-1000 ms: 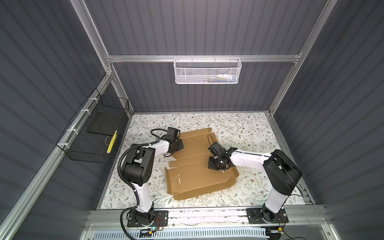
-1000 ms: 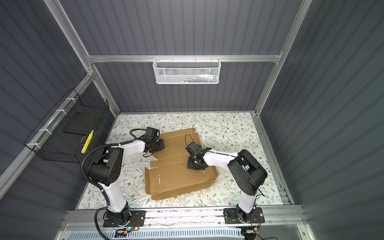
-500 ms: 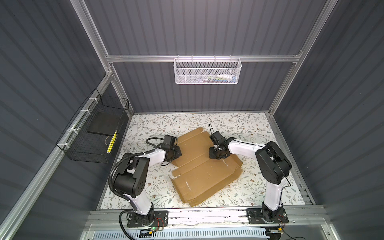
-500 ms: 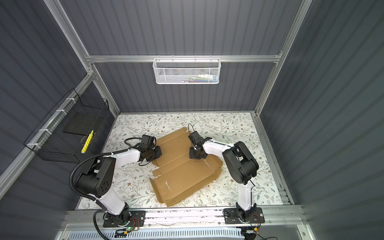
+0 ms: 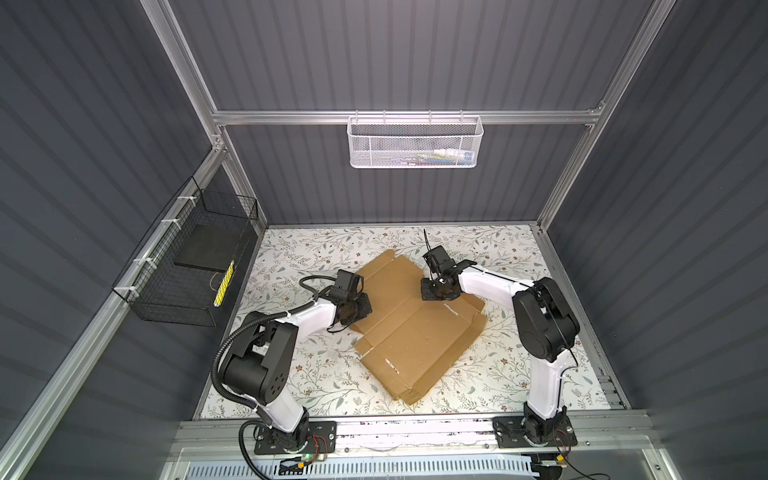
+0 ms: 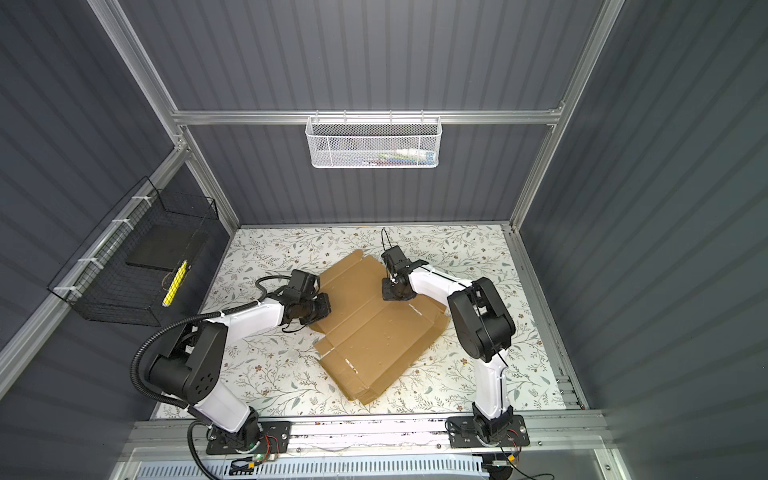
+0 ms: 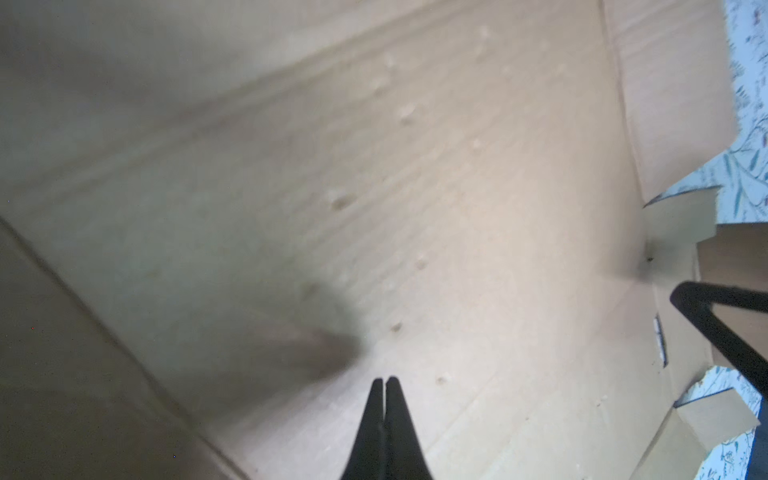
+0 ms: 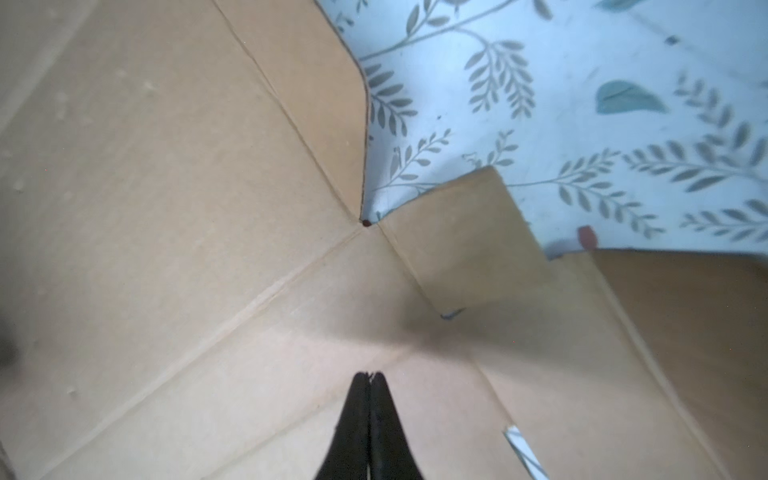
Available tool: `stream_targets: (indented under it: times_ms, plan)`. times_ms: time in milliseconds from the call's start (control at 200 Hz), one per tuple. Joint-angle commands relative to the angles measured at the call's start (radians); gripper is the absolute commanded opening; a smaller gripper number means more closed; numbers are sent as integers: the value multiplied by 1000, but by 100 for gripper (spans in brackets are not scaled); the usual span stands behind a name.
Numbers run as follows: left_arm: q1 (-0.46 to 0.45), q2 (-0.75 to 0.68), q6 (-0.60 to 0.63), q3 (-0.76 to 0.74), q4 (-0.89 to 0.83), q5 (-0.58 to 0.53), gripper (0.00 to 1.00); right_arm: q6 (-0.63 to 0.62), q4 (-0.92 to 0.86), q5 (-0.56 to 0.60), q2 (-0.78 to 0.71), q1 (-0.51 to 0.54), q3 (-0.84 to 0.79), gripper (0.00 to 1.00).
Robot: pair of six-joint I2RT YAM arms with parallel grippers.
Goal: Fold the paper box
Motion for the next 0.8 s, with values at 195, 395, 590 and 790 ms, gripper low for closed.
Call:
stream_targets:
  times_ms: [195, 395, 590, 790]
  plan:
    - [31, 113, 135, 285, -114, -17, 0, 122, -48, 92, -365, 174, -282, 11]
    - [42, 223, 169, 372, -117, -7, 0, 315, -20, 113, -479, 337, -461, 7]
    - [44, 302, 173, 390, -108, -14, 0, 416, 19, 81, -443, 425, -520, 6]
    - [44, 321, 167, 353, -88, -20, 0, 417, 48, 50, -344, 441, -530, 4]
